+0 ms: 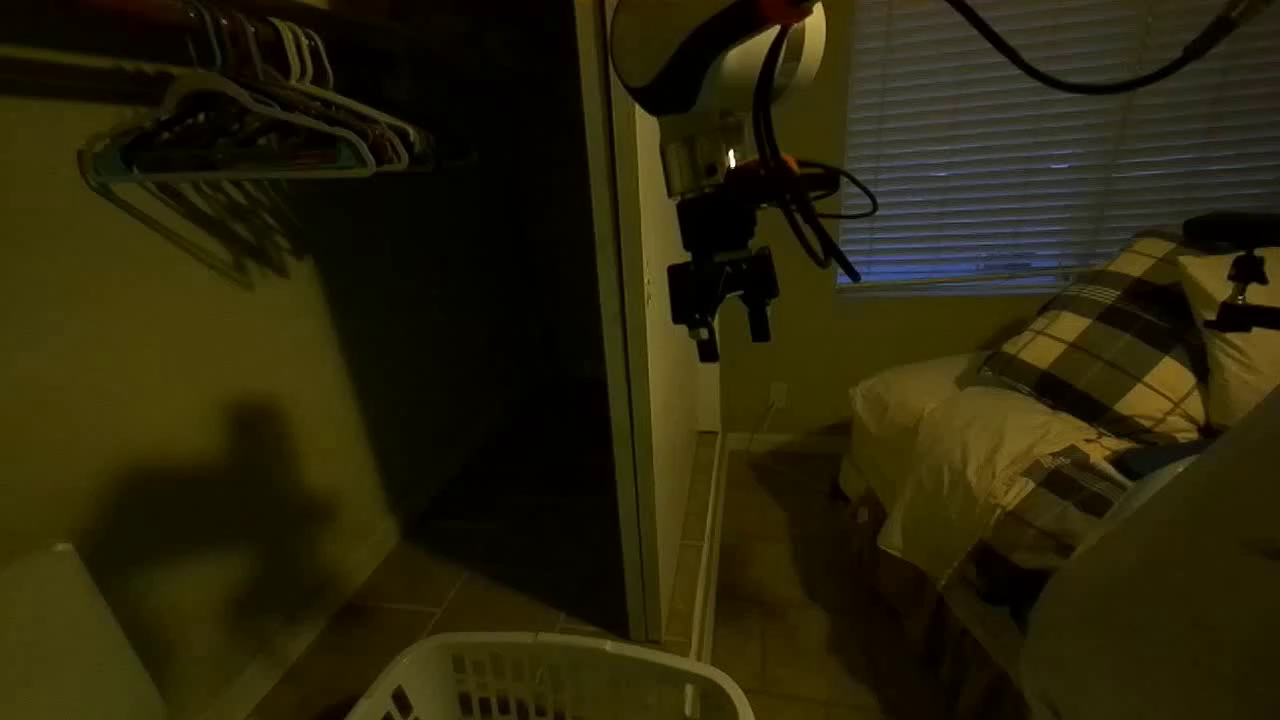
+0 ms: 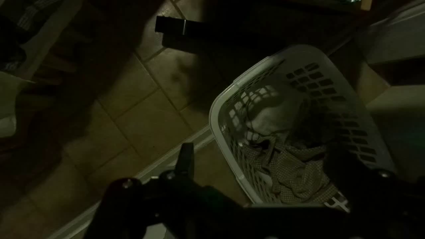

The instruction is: Move the black object to the lower shelf

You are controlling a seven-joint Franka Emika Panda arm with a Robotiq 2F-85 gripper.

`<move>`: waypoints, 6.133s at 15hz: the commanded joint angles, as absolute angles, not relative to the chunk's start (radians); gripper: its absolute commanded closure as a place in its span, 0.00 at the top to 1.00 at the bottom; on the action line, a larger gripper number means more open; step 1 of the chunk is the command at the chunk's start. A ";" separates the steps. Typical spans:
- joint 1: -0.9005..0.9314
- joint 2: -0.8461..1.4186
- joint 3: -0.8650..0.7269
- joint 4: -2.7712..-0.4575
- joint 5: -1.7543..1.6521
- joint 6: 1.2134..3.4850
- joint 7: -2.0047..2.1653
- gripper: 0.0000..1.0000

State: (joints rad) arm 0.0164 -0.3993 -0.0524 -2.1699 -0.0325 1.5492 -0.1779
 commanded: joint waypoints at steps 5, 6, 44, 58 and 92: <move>0.013 -0.399 -0.049 -2.167 -0.032 1.547 -0.179 1.00; 0.013 -0.399 -0.049 -2.167 -0.032 1.547 -0.179 1.00; 0.234 -0.273 0.257 -1.749 -0.289 1.617 -0.288 1.00; 0.353 -0.225 0.301 -1.666 -0.173 2.020 -0.465 1.00; 0.491 -0.093 0.435 -1.657 0.533 2.511 -0.668 1.00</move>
State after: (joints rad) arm 0.4980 -0.1454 0.4016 -1.6516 0.6059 2.3880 -0.7413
